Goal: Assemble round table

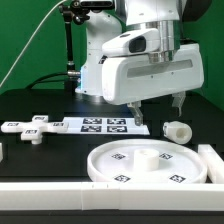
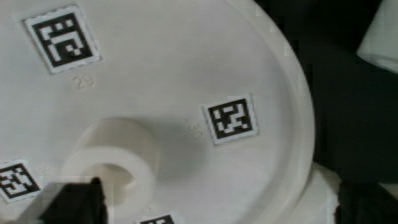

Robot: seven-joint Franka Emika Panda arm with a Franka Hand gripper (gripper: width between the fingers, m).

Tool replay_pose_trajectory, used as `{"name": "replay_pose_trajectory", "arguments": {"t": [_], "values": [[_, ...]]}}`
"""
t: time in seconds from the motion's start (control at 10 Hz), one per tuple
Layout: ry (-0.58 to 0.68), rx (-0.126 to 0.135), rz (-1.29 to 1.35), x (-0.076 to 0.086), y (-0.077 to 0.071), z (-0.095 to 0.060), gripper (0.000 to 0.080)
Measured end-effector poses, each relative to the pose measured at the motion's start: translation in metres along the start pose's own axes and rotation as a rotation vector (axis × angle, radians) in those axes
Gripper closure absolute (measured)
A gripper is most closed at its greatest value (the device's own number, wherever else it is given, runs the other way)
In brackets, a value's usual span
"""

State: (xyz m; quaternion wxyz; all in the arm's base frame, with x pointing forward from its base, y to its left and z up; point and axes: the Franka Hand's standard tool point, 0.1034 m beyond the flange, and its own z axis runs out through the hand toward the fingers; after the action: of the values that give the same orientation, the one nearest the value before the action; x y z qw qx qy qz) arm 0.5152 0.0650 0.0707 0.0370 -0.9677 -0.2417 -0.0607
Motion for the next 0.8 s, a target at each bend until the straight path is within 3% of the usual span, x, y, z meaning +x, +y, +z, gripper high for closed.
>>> {"name": "replay_pose_trajectory", "arguments": {"t": [0.2, 0.4, 0.8], "values": [[0.000, 0.001, 0.006, 0.000, 0.000, 0.000, 0.0150], [0.006, 0.014, 0.321, -0.010, -0.001, 0.000, 0.0150], [0.012, 0.021, 0.721, -0.022, -0.050, 0.014, 0.0150]]}}
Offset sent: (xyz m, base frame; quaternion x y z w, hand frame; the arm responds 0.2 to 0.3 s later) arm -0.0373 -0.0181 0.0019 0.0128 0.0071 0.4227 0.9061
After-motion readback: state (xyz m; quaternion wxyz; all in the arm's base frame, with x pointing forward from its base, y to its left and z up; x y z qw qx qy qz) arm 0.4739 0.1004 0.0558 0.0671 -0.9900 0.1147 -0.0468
